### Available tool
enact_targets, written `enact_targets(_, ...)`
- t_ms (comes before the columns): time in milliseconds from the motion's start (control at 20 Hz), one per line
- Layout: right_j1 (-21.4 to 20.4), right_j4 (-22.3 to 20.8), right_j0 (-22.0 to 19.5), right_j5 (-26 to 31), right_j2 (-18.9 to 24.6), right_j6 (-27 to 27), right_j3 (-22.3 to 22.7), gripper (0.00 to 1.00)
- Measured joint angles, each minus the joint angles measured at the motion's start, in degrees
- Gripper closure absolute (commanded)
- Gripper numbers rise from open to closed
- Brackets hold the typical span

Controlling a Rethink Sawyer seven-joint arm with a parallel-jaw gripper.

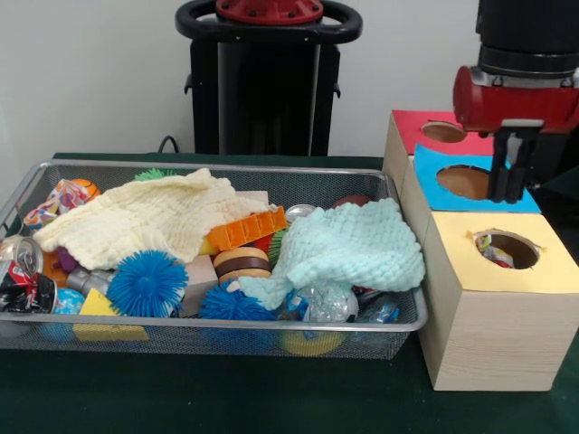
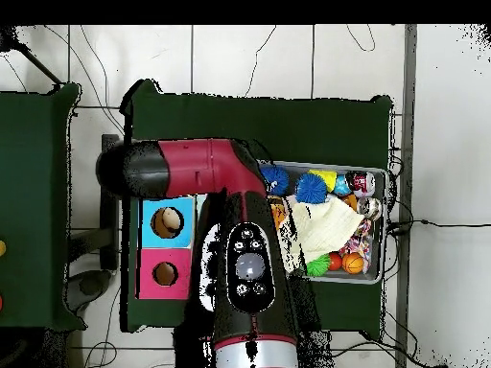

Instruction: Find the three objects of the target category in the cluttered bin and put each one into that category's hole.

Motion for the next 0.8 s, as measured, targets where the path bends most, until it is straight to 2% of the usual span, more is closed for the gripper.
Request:
enact_targets(350,0.01,-0.27,-3.07,0.0,0.01,0.0,0.57,1.0)
enact_targets(800,-0.42,-4.75,-7.02,0.0,0.64,0.0,1.99,1.0)
